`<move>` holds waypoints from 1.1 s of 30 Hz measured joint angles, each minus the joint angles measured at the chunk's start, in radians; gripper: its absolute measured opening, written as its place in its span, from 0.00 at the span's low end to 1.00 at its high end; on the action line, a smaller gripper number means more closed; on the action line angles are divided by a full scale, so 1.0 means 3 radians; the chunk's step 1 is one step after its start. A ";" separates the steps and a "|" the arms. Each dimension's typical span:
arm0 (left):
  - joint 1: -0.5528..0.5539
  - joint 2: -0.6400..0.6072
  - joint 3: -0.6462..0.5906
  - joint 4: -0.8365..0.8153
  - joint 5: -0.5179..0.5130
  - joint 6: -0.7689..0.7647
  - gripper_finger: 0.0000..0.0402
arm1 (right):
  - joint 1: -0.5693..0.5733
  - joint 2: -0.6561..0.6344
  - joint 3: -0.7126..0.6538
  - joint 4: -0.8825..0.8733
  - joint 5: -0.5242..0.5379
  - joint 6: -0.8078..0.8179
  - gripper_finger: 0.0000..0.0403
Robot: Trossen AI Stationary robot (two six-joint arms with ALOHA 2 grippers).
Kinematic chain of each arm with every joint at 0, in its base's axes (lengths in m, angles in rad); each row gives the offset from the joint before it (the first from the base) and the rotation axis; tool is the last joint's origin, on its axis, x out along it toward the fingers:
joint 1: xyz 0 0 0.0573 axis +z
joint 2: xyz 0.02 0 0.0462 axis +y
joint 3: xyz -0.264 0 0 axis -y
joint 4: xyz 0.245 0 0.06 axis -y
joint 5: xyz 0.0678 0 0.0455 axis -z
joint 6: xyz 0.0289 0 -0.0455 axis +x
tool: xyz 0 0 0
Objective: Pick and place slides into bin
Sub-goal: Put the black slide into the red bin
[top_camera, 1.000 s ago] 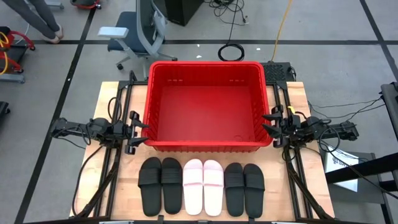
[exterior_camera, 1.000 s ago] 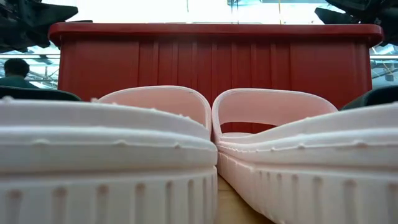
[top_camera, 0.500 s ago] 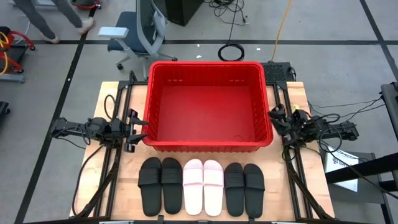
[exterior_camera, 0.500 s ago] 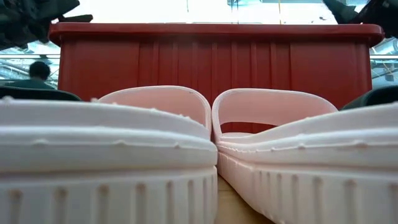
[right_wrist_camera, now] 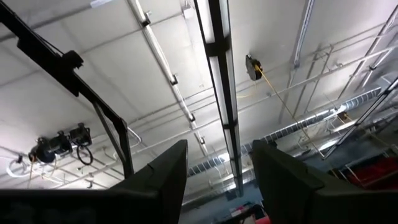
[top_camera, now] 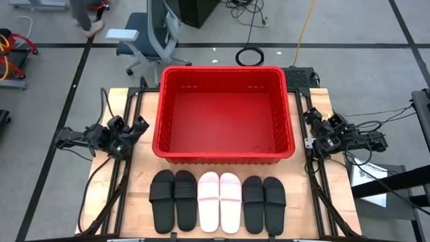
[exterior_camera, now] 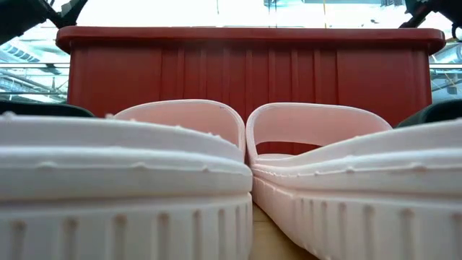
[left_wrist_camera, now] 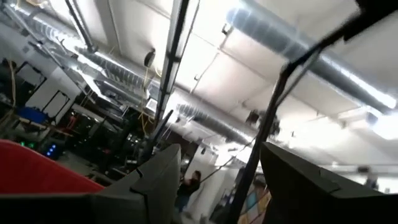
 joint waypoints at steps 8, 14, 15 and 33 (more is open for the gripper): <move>0.0000 0.0001 0.0000 0.0018 -0.0180 -0.0176 0.57 | -0.0001 0.0000 0.0000 0.0007 0.0000 0.0070 0.42; 0.0002 0.0001 0.0000 0.0342 -0.0068 -0.0200 0.57 | 0.0000 0.0001 0.0000 0.0005 0.0004 0.0318 0.42; 0.0001 0.0001 0.0000 0.0380 -0.0037 -0.0184 0.57 | 0.0000 0.0001 0.0000 0.0006 0.0003 0.0407 0.42; 0.0001 0.0052 0.0283 0.0740 -0.0431 -0.0723 0.57 | 0.0000 0.0131 0.0511 0.0350 0.0001 0.0208 0.42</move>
